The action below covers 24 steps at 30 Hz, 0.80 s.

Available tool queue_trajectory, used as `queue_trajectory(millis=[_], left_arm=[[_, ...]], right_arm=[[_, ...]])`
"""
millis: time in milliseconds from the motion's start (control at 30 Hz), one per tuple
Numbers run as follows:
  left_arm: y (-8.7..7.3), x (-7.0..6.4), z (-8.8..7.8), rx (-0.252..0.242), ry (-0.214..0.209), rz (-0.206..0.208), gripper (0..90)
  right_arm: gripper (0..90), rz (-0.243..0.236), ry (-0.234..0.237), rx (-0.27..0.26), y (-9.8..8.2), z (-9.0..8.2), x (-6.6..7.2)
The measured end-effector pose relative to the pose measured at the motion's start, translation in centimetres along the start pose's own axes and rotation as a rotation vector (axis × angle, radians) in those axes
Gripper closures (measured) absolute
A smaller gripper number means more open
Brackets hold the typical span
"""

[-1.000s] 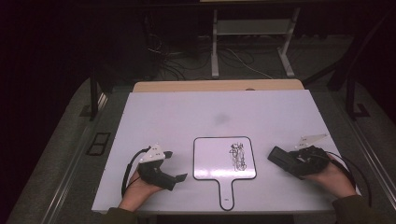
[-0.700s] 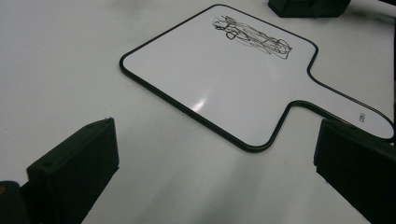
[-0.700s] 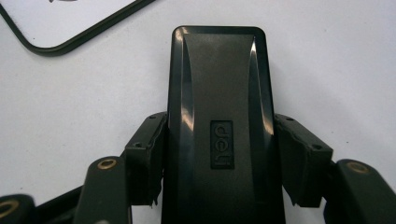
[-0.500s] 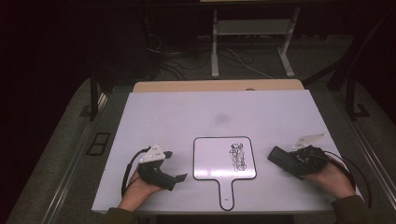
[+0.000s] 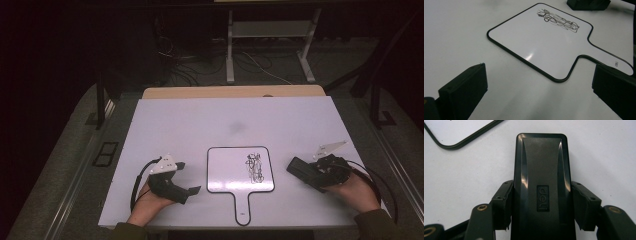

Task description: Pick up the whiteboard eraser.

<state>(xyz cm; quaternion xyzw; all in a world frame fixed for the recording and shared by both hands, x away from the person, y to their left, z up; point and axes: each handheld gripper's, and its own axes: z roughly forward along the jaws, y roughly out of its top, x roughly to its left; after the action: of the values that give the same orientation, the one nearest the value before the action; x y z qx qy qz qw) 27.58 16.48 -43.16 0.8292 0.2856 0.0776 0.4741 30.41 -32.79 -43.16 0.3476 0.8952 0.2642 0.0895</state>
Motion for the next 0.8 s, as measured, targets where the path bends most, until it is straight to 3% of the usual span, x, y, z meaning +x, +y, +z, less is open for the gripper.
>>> queue_trajectory(millis=[233, 533, 800], left_arm=[[0.0, 0.0, -0.1, 0.001, 0.004, 0.005, 0.0], [0.0, -0.1, -0.1, 0.003, 0.005, 0.011, 0.0], [0.0, 0.0, -0.1, 0.001, 0.006, 0.002, 0.0]], right_arm=[[38.8, 0.005, 0.014, 0.005, 0.3, -0.2, 0.0], [38.8, 0.021, 0.039, -0.025, 0.8, -0.9, 0.1], [38.8, 0.016, 0.067, -0.044, 2.2, -1.3, 0.4]])
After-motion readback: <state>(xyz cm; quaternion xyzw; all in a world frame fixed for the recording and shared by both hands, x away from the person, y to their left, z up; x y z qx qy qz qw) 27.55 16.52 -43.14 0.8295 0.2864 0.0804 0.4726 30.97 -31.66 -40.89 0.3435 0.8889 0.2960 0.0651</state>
